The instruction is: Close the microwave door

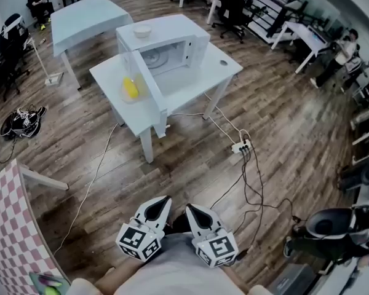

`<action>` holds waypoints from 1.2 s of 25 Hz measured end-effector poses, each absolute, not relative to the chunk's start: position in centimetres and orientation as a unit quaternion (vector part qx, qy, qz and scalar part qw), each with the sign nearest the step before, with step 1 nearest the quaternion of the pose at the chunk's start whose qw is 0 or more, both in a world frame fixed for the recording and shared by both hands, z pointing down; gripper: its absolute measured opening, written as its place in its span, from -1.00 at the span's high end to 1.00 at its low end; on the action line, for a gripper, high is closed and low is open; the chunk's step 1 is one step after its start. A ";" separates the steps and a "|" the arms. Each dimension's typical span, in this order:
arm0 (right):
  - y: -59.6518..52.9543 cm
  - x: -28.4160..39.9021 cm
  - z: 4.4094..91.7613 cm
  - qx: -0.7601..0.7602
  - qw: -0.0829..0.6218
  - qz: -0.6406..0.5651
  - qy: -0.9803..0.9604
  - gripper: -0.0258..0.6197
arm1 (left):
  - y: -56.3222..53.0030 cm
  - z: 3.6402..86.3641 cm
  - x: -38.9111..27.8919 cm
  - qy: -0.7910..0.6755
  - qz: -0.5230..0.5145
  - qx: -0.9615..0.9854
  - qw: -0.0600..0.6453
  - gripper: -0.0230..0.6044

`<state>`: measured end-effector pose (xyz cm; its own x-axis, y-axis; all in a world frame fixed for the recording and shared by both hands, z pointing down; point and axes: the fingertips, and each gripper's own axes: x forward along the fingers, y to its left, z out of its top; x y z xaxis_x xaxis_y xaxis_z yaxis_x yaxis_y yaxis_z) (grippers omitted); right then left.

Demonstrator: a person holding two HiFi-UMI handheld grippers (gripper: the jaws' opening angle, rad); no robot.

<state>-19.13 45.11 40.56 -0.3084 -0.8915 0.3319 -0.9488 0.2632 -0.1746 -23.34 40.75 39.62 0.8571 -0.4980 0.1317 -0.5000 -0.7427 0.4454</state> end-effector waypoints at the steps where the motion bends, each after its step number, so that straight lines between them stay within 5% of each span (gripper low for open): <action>1: 45.1 -19.0 40.7 0.584 0.077 0.179 -0.788 0.85 | 40.7 39.7 -23.4 -0.269 0.001 0.932 0.242 0.87; 30: 34.0 -13.3 41.9 0.552 0.063 0.218 -0.802 0.85 | 29.9 41.2 -20.9 -0.360 0.024 0.901 0.242 0.87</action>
<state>-13.34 33.96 41.92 -0.3825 -0.8584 0.3417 -0.9135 0.2958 -0.2793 -20.87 29.85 41.20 0.7403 -0.6363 0.2167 -0.6594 -0.6247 0.4183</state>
